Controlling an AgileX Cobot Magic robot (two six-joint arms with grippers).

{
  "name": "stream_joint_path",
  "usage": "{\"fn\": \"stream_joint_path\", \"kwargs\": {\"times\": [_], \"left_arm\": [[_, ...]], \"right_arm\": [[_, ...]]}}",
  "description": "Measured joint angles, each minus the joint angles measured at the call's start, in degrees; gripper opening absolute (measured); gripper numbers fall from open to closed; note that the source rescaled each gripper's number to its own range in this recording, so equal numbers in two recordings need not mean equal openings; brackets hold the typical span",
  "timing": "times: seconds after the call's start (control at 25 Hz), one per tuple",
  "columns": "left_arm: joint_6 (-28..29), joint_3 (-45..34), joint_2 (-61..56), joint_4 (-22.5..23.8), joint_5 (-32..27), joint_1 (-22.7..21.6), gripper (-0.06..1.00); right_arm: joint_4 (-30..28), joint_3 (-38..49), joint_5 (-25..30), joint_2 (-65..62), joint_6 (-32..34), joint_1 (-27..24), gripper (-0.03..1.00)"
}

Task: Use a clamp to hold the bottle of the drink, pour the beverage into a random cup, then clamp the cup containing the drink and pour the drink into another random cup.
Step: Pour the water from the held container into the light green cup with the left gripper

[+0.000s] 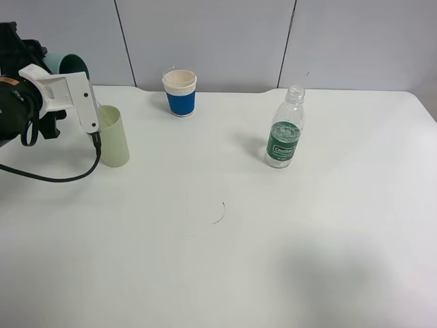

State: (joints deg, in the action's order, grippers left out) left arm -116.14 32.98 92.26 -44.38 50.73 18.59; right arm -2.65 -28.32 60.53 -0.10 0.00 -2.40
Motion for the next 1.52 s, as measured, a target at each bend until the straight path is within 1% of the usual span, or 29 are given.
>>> {"fn": "stream_joint_path", "kwargs": {"times": [0.16,0.52,0.84,1.12,1.24,1.4,1.52], "left_arm": [[-0.2,0.0,0.0,2.6,0.0,0.0,0.01],[-1.4,0.0,0.0,6.7,0.0,0.0,0.01],[-2.0,0.0,0.0,11.0,2.2,0.0,0.01],[-5.1,0.0,0.0,12.3,3.0,0.0,0.01],[-7.4,0.0,0.0,12.4,3.4,0.0,0.01],[-11.1,0.0,0.0,12.4,5.8,0.0,0.01],[-11.9,0.0,0.0,12.4,7.4,0.0,0.01]], "right_arm": [[0.0,0.0,0.0,0.0,0.0,0.0,0.98],[0.0,0.0,0.0,0.0,0.0,0.0,0.98],[0.0,0.0,0.0,0.0,0.0,0.0,0.98],[0.0,0.0,0.0,0.0,0.0,0.0,0.98],[0.0,0.0,0.0,0.0,0.0,0.0,0.98],[0.0,0.0,0.0,0.0,0.0,0.0,0.98],[0.0,0.0,0.0,0.0,0.0,0.0,0.98]]}}
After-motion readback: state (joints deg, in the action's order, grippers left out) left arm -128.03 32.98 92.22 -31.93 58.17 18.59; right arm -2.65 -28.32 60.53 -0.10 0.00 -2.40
